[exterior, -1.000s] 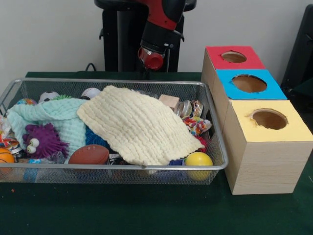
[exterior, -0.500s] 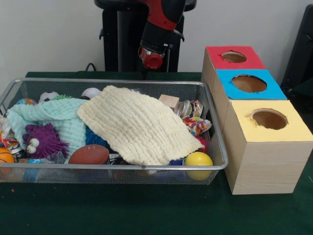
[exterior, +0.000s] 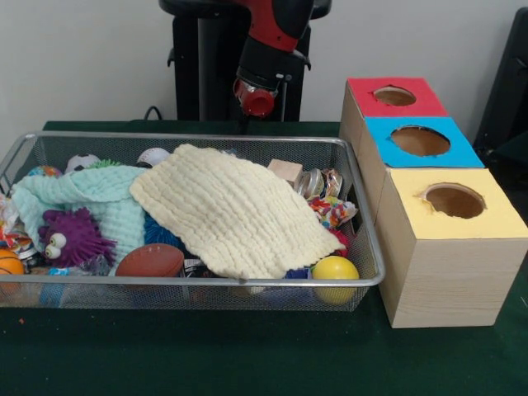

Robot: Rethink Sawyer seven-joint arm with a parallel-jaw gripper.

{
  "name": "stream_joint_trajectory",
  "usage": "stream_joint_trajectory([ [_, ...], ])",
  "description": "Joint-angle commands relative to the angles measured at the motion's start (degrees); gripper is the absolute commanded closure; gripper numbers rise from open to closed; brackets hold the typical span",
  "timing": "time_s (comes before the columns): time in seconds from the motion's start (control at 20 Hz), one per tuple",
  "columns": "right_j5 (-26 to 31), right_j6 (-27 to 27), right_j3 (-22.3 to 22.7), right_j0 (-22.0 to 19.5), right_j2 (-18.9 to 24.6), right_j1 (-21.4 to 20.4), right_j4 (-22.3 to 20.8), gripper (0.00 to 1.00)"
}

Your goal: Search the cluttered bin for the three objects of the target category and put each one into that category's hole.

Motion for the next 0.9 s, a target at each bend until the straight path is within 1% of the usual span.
stream_joint_trajectory([
  [0.05, 23.2, 8.7, -8.4, 1.3, 8.6, 10.9, 9.2, 1.00],
  [0.1, 23.4, 8.6, -7.3, 1.6, 8.6, 9.8, 9.6, 1.00],
  [0.2, 22.4, 8.2, -5.6, 3.5, 7.9, 7.4, 11.0, 1.00],
  [0.3, 23.5, 7.7, -3.8, 4.5, 7.7, 4.9, 12.5, 1.00],
  [0.4, 25.4, 7.2, -1.5, 5.7, 7.6, 1.7, 14.4, 1.00],
  [0.55, 30.5, 6.1, 3.2, 7.6, 7.3, -5.6, 17.4, 1.00],
  [0.65, 33.4, 5.6, 4.9, 8.6, 6.4, -9.3, 18.2, 1.00],
  [0.75, 35.1, 6.2, 5.2, 10.0, 5.5, -10.7, 18.1, 1.00],
  [0.85, 36.4, 7.3, 5.0, 11.1, 4.2, -11.5, 17.0, 1.00],
  [0.9, 37.3, 8.1, 5.7, 11.6, 3.5, -12.9, 16.3, 1.00],
])
